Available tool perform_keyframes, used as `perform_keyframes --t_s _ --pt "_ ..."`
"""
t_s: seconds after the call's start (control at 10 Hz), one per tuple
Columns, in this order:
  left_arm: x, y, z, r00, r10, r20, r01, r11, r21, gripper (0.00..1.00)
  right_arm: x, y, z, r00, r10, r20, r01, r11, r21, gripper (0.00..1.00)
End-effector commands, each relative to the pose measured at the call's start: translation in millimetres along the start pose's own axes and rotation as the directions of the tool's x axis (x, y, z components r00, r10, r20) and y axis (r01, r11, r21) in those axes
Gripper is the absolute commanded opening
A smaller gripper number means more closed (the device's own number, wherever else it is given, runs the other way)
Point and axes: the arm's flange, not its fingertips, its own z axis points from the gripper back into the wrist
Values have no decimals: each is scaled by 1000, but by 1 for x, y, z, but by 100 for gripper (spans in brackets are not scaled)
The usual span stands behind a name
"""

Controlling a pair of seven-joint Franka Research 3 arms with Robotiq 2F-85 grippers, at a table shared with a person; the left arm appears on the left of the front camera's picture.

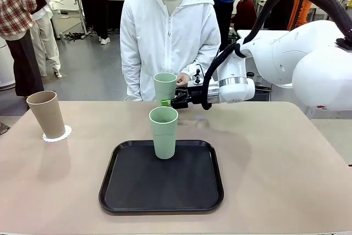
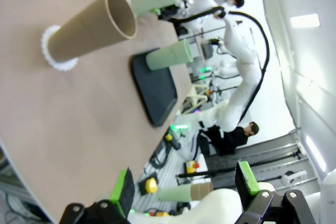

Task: Place coasters on the table and set cups on them.
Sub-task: Take one Reusable plastic cup from the Flat Tray and place it on a coaster set by the human.

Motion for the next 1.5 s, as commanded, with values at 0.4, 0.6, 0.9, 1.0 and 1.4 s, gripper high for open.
perform_keyframes --t_s 0.4,0.6,0.9,1.0,1.4 --pt "-1 0 0 1000 5 2 -5 1000 5 100 -8 -9 0 1000 2 -21 -2 1000 16 83" --pt "-1 0 0 1000 5 2 -5 1000 5 100 -9 -10 -2 1000 4 -25 -4 1000 15 83" --pt "-1 0 0 1000 5 2 -5 1000 5 100 -10 -13 -2 1000 -2 -31 2 1000 10 83" --pt "-1 0 0 1000 5 2 -5 1000 5 100 -10 -14 -3 999 -3 -32 4 1000 10 83" --pt "-1 0 0 1000 5 2 -5 1000 5 100 -11 -14 -7 999 -1 -39 2 1000 17 83"
